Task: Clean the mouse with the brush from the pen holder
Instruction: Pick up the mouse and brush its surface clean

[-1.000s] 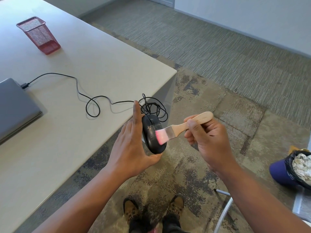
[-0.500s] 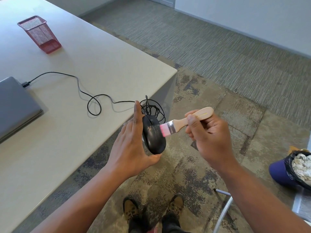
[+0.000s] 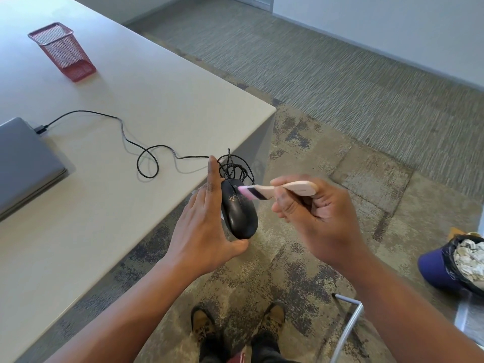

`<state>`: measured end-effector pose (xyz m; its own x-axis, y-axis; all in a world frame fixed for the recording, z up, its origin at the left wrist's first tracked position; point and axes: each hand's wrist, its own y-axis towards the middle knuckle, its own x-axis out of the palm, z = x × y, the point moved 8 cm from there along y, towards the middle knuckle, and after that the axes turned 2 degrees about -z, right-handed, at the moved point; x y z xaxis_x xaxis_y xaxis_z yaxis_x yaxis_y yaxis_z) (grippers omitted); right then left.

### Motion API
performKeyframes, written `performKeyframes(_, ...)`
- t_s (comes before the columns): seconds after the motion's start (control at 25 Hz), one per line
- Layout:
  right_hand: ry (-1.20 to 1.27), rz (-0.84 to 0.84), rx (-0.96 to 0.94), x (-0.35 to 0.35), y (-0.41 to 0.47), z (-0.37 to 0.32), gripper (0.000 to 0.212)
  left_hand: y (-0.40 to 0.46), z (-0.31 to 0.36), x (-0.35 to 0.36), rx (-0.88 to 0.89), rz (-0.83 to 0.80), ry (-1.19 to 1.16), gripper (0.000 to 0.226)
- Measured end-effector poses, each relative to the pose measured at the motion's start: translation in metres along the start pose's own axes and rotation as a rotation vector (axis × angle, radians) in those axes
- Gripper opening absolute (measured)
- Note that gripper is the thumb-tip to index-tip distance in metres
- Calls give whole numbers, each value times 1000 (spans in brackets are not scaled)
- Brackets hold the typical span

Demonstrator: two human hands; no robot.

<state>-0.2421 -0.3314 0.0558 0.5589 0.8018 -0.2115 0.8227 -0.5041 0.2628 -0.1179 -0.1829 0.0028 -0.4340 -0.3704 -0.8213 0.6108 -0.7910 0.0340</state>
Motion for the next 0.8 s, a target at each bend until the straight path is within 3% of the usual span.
performKeyframes(0.2,251,-100,154,12,-2,11,7,0,0,0,-9,0,-23,159)
performKeyframes(0.6,325,-152,354,25,1,35,18,0,4,2,41,9,17,155)
performKeyframes(0.8,161,37,351,-1,5,41,14,-1,2,2,41,12,27,155)
